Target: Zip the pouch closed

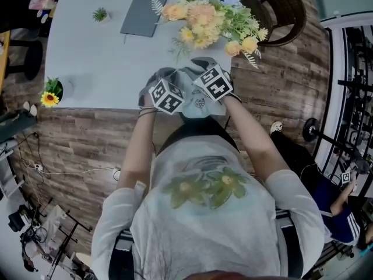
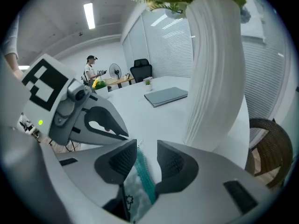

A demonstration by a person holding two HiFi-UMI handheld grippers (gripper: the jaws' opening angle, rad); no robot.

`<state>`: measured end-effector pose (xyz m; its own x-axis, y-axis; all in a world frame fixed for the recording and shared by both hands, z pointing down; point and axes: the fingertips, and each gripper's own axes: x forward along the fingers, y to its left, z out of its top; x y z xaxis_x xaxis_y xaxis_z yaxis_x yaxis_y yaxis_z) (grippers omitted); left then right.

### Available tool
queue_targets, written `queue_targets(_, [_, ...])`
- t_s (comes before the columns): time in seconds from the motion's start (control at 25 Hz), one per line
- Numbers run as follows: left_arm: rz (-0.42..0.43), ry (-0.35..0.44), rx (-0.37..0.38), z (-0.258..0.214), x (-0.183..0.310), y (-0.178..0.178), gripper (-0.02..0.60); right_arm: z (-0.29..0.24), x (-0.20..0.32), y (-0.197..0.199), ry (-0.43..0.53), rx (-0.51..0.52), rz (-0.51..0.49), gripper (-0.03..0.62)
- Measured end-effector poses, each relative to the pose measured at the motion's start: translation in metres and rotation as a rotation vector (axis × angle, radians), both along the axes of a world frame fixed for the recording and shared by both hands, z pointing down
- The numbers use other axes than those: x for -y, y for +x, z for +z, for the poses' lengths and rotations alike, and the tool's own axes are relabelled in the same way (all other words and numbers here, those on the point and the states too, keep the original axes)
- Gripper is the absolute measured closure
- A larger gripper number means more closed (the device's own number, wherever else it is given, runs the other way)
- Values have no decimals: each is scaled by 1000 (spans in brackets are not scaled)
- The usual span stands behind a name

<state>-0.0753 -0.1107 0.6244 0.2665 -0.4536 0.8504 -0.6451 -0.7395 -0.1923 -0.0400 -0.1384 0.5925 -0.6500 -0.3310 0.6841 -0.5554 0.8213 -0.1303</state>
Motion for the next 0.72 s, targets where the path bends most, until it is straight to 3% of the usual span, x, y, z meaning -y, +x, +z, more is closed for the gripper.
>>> queue_targets(0.16, [21, 0, 8, 4, -2, 3, 560, 6, 7, -15, -104, 26, 31, 448])
queue_targets(0.48, [33, -7, 19, 9, -5, 4, 560, 27, 11, -32, -227, -26, 53, 485])
queue_targets(0.72, [18, -16, 6, 12, -7, 0, 560, 37, 12, -18, -223, -117, 60, 562])
